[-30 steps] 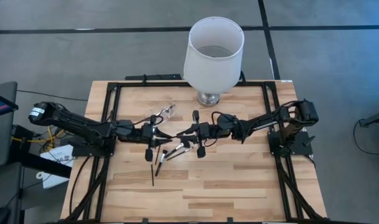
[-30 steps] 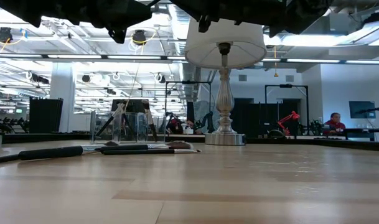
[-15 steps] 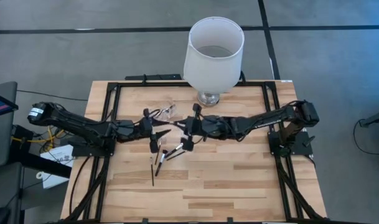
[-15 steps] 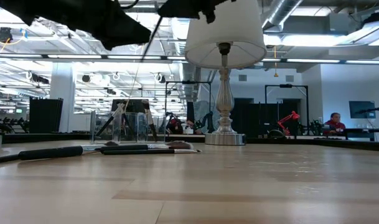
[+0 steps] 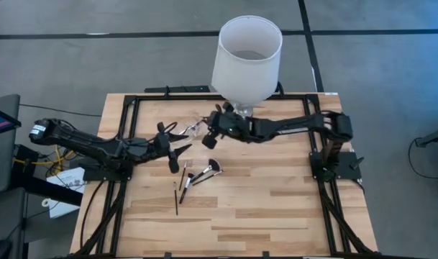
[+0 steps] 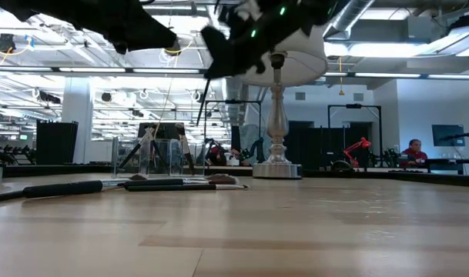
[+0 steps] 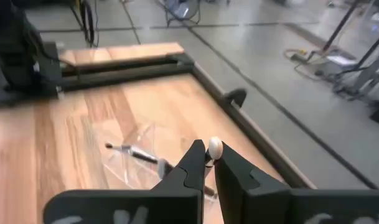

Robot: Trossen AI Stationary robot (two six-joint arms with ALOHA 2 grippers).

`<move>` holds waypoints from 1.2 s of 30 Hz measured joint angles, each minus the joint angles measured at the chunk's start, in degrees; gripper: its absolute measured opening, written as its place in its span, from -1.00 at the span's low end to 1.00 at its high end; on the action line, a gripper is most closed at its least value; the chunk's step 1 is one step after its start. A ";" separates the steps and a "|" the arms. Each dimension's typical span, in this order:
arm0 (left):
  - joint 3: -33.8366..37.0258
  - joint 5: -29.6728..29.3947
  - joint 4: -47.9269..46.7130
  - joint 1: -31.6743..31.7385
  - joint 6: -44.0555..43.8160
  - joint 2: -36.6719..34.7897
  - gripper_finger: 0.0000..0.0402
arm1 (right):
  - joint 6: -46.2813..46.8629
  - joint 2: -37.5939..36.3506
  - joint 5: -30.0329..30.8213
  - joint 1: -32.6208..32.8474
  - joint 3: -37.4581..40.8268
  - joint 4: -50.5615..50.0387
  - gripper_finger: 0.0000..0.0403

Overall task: Put items in baskets/containers
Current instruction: Put the black eyeshadow brush into the transparent organizer, then put the black highlighter brush into the transparent organizer

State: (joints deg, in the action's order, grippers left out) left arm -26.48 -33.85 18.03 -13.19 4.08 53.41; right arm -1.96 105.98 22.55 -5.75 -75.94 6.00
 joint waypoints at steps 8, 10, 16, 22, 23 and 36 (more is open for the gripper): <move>0.00 0.00 -0.18 0.00 -0.22 2.37 -0.23 | -0.87 7.31 -1.38 -2.48 -0.09 8.36 -0.96; 0.00 0.00 -0.07 0.00 -0.16 3.01 -0.23 | -0.98 8.19 -1.44 -2.39 -0.07 8.64 -0.96; 0.00 0.00 -0.03 0.00 -0.07 3.69 -0.23 | -1.03 9.66 -1.47 -2.39 -0.07 8.52 -0.91; 0.00 0.00 0.00 0.00 -0.08 3.69 -0.23 | -1.05 9.57 -1.61 -2.37 -0.07 7.74 -0.73; 0.00 0.00 -0.03 0.00 -0.26 3.69 -0.23 | -1.21 9.51 -1.62 -2.38 -0.07 7.78 -0.70; 0.00 20.36 -1.23 -0.39 -15.19 4.05 -0.25 | -1.51 9.46 -6.96 0.90 -0.07 7.78 -0.41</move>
State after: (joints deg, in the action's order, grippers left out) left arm -26.48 -13.48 16.80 -13.58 -11.11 57.46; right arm -3.46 115.44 15.59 -4.85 -76.01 13.78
